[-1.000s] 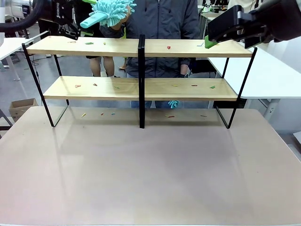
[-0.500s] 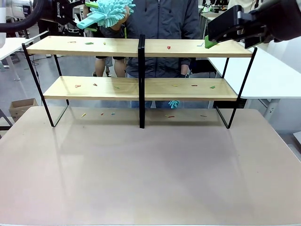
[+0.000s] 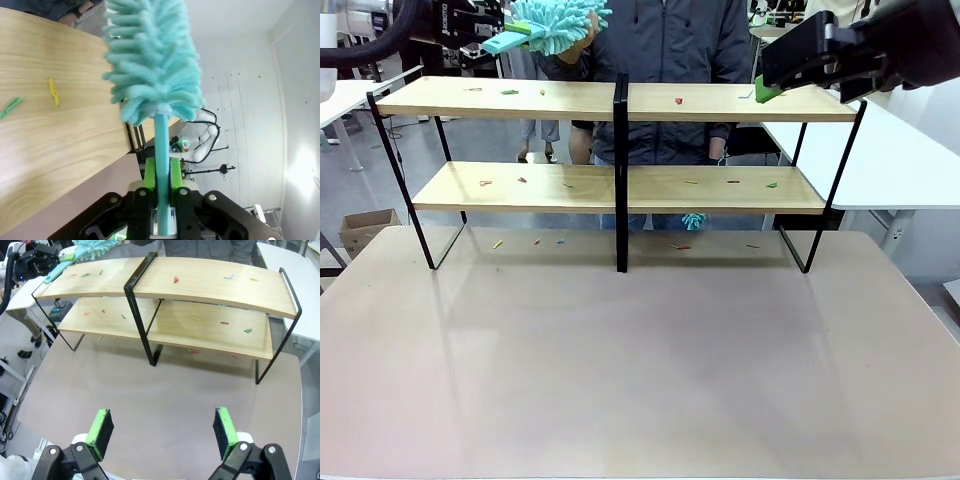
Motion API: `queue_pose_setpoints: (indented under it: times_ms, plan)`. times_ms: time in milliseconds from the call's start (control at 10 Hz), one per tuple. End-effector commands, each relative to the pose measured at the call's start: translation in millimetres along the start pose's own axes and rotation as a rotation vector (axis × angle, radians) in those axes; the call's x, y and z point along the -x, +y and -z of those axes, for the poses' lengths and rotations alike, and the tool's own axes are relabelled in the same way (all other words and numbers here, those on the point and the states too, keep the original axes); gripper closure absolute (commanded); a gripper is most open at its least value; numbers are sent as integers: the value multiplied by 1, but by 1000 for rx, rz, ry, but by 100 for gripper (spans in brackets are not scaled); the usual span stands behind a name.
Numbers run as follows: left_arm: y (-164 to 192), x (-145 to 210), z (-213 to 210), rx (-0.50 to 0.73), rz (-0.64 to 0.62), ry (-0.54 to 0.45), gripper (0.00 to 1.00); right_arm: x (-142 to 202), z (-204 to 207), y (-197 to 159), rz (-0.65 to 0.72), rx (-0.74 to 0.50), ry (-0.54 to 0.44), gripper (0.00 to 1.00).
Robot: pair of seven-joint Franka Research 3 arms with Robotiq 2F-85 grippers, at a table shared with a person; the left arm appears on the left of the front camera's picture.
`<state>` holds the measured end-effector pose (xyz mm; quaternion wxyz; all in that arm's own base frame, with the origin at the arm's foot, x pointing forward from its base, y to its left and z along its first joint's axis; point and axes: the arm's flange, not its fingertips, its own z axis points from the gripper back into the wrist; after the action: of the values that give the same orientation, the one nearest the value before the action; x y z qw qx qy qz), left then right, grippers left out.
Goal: Clean the shelves.
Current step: Pick up the Duster when the human hands it over.
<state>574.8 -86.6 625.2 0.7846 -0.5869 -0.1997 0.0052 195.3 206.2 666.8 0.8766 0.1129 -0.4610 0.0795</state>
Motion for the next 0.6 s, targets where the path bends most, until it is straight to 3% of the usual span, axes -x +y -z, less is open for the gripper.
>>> queue_pose_setpoints:
  times_ms: [0,200,300,400,500]
  plan:
    - [-1,11,1,9,29,-14,100,0,0,-1,2,5,-3,0]
    - [-25,28,-28,-2,109,-14,100,0,0,-1,2,5,-3,0]
    - [-46,48,-59,-2,176,60,100,0,0,-1,2,5,-3,0]
    - [-64,75,-103,-18,234,154,100,0,0,-1,2,5,-3,0]
    - [-73,104,-156,-97,332,128,100,0,0,-1,2,5,-3,0]
